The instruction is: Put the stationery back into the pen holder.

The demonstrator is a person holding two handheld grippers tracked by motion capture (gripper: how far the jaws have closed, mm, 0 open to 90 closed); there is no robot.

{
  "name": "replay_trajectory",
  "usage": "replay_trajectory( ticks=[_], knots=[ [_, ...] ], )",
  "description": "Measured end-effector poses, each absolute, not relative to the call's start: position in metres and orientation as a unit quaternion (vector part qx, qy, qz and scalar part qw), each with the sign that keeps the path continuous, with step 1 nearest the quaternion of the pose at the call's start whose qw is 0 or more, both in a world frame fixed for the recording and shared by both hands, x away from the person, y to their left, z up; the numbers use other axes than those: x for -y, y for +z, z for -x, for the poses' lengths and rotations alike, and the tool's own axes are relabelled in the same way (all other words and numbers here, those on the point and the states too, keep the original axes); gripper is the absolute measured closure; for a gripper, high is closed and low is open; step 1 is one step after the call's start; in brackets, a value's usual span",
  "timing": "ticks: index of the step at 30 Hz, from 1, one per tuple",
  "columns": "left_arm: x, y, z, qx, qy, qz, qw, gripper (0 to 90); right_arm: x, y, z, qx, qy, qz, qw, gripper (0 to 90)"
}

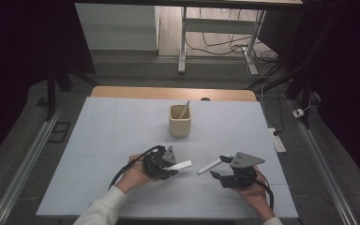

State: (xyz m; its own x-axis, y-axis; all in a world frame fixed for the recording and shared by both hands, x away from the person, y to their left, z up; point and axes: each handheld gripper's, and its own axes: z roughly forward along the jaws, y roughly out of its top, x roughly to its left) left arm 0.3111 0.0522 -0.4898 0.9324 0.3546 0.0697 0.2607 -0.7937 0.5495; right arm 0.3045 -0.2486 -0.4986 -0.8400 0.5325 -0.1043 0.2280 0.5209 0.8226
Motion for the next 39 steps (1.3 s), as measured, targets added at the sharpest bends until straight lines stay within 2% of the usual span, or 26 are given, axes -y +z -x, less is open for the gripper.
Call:
replay_trajectory(
  ticks=[16,39],
  knots=[
    [-0.037,-0.494,-0.307,-0.142,0.08,-0.949,0.269,66.5,0.21,-0.493,-0.301,-0.891,0.393,-0.158,0.164,33.1],
    [-0.022,-0.497,-0.304,-0.117,0.068,-0.954,0.269,66.5,0.176,-0.494,-0.303,-0.928,0.328,-0.072,0.161,43.2]
  ],
)
